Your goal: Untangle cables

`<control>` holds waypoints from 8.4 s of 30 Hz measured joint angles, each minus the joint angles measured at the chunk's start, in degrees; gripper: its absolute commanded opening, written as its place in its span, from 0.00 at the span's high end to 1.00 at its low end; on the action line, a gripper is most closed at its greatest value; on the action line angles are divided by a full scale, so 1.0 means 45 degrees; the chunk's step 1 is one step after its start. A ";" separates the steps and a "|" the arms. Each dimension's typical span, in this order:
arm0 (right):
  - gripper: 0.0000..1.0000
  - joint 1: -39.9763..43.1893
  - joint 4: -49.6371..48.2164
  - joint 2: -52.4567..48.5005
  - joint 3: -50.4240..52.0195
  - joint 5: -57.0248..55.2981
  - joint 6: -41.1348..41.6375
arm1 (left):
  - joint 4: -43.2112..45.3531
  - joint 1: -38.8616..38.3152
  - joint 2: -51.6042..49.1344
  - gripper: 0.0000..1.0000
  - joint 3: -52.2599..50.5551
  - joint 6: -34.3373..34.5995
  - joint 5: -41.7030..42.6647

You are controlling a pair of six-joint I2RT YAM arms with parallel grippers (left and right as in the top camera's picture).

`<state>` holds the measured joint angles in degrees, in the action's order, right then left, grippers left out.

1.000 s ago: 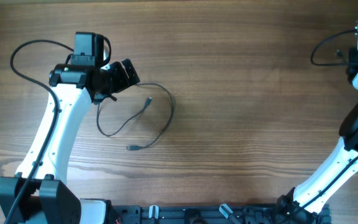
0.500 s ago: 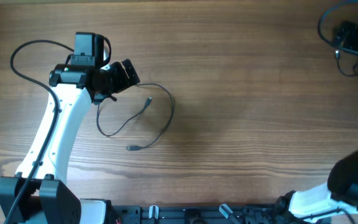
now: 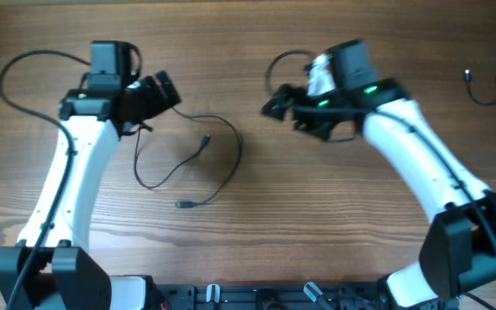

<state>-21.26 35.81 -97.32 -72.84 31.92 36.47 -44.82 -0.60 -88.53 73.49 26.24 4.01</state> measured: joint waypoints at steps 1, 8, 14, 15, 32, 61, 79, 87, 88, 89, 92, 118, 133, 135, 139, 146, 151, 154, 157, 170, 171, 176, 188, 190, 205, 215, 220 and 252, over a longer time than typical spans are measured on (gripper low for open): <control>0.07 -0.0627 -0.0879 -0.0019 0.0364 -0.0296 0.0607 | -0.0015 0.0486 0.0131 0.00 0.0000 0.0000 -0.0083; 0.31 -0.5158 -0.6290 -0.0253 0.2516 -0.3570 0.8072 | -0.1671 0.3696 0.1875 0.00 0.0015 0.0000 -0.0267; 0.25 -0.6946 -1.0297 -0.2579 0.2633 -0.4566 1.0171 | -0.2147 0.3973 0.1967 0.00 0.0015 0.0000 -0.0253; 0.23 -0.6980 -1.0856 -0.3167 0.2642 -0.4624 1.0229 | -0.2161 0.3973 0.1967 0.00 0.0015 0.0000 -0.0253; 0.95 -0.7125 -1.3799 -0.5445 0.2705 -0.4673 1.1642 | -0.2152 0.3973 0.1967 0.00 0.0015 0.0000 -0.0253; 0.00 -0.1851 -0.1710 -0.0719 0.2608 -0.6664 0.0437 | -0.2152 0.3973 0.1967 0.00 0.0015 0.0000 -0.0253; 0.96 -0.3177 0.0714 -0.2171 0.2040 -1.0020 0.3410 | -0.2147 0.3973 0.1967 0.00 0.0015 0.0000 -0.0253; 0.95 0.1224 0.0359 -0.1758 0.1384 -1.1137 0.0155 | -0.2147 0.3973 0.1967 0.00 0.0015 0.0000 -0.0253; 0.95 0.1957 -0.0437 -0.1729 0.1326 -1.1089 -0.0510 | -0.2152 0.3973 0.1967 0.00 0.0015 0.0000 -0.0253; 0.95 0.2696 -0.1617 -0.1729 0.1292 -1.0982 -0.1268 | -0.2181 0.3973 0.1967 0.00 0.0015 0.0000 -0.0253; 0.95 0.5523 -0.5027 -0.1729 0.1141 -1.0180 -0.3565 | -0.2176 0.3973 0.1967 0.00 0.0015 0.0000 -0.0253; 0.00 0.7320 -1.0074 -0.4051 0.1103 -0.9063 -0.8903 | -0.2186 0.3973 0.1972 0.00 0.0015 0.0000 -0.0253; 0.07 0.3269 0.0631 0.1039 0.1637 -0.4138 -0.3871 | -0.2152 0.3973 0.1977 0.00 0.0015 0.0000 -0.0253; 0.14 0.1423 0.0724 0.1030 0.2166 -0.4823 -0.2579 | -0.2152 0.3973 0.1977 0.00 0.0015 0.0000 -0.0253; 0.28 -0.1039 0.0578 0.1030 0.3206 -0.7660 -0.0058 | -0.2157 0.3973 0.1977 0.00 0.0015 0.0000 -0.0253; 0.50 -0.2278 -0.1812 0.0578 0.4867 -0.9680 0.1277 | -0.2152 0.3973 0.1977 0.00 0.0015 0.0000 -0.0253; 0.96 -0.2302 -0.2137 -0.0559 0.4857 -1.0161 0.1326 | -0.2147 0.3973 0.1977 0.00 0.0015 0.0000 -0.0253; 0.96 -0.2293 -0.1651 -0.0593 0.4639 -1.0200 0.0729 | -0.2147 0.3973 0.1977 0.00 0.0015 0.0000 -0.0253; 0.96 -0.2011 -0.0559 -0.0403 0.3993 -1.0214 -0.0189 | -0.2152 0.3973 0.1977 0.00 0.0015 0.0000 -0.0253; 0.95 0.4945 -0.8223 0.2458 0.1564 -1.1667 -0.7087 | -0.2147 0.3973 0.1977 0.00 0.0015 0.0000 -0.0253; 0.95 0.5387 -0.8709 0.2191 0.1549 -1.1395 -0.7383 | -0.2176 0.3973 0.1977 0.00 0.0015 0.0000 -0.0253; 0.95 0.7043 -1.1332 -0.0967 0.1530 -0.9709 -0.8140 | -0.2142 0.3973 0.1977 0.00 0.0015 -0.0005 -0.0262; 0.00 0.7291 -1.1919 -0.4906 0.1574 -0.8961 -0.7932 | -0.2161 0.3973 0.1977 0.00 0.0015 0.0000 -0.0248; 0.00 0.7291 -1.0302 -0.3832 0.1647 -0.9330 -0.7732 | -0.2157 0.3973 0.1977 0.00 0.0015 0.0000 -0.0248; 0.00 0.7295 0.3609 1.2128 0.1413 -0.9092 -0.2463 | -0.2191 0.3973 0.1987 0.00 0.0015 0.0000 -0.0243; 0.00 0.7295 0.5707 1.5679 0.1443 -0.8082 -0.2438 | -0.2186 0.3973 0.1987 0.00 0.0015 0.0000 -0.0248; 0.00 0.7295 0.5935 1.5703 0.1467 -0.7465 -0.2438 | -0.2181 0.3973 0.1987 0.00 0.0015 0.0000 -0.0253; 0.00 0.7295 0.4906 1.5718 -0.1394 -0.7009 -0.5153 | -0.2181 0.3973 0.1987 0.00 0.0015 0.0000 -0.0253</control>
<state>11.57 57.89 -26.59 -79.11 0.38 13.28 -54.63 17.28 -79.59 73.56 26.24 2.87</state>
